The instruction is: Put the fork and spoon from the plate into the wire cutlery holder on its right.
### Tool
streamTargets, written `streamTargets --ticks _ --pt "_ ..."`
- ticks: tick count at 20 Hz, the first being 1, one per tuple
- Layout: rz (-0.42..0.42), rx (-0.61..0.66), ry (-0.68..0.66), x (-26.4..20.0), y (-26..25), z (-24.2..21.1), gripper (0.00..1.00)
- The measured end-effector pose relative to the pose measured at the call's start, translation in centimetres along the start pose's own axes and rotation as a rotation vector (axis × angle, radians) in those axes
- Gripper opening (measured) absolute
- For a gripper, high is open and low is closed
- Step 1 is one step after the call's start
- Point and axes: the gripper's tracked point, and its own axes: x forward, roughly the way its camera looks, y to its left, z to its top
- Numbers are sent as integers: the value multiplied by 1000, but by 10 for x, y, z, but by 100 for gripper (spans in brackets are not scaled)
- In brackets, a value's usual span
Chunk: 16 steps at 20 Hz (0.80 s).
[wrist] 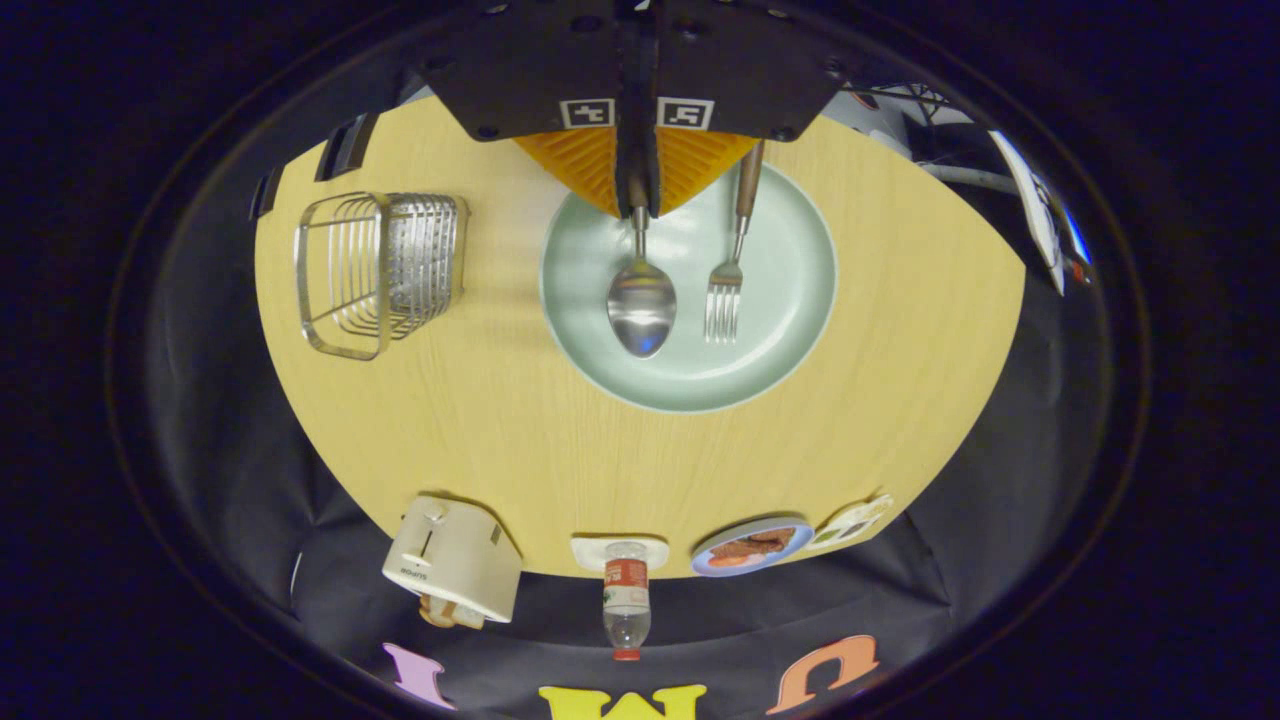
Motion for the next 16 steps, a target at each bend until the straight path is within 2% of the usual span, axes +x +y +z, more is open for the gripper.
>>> streamTargets --ticks 6,9,12,16 --pt "-16 87 65 -82 -50 48 1" --pt "-11 152 159 -108 -80 45 1" --pt "18 198 273 -114 -102 33 1" --pt "-2 250 420 -102 -125 12 1"
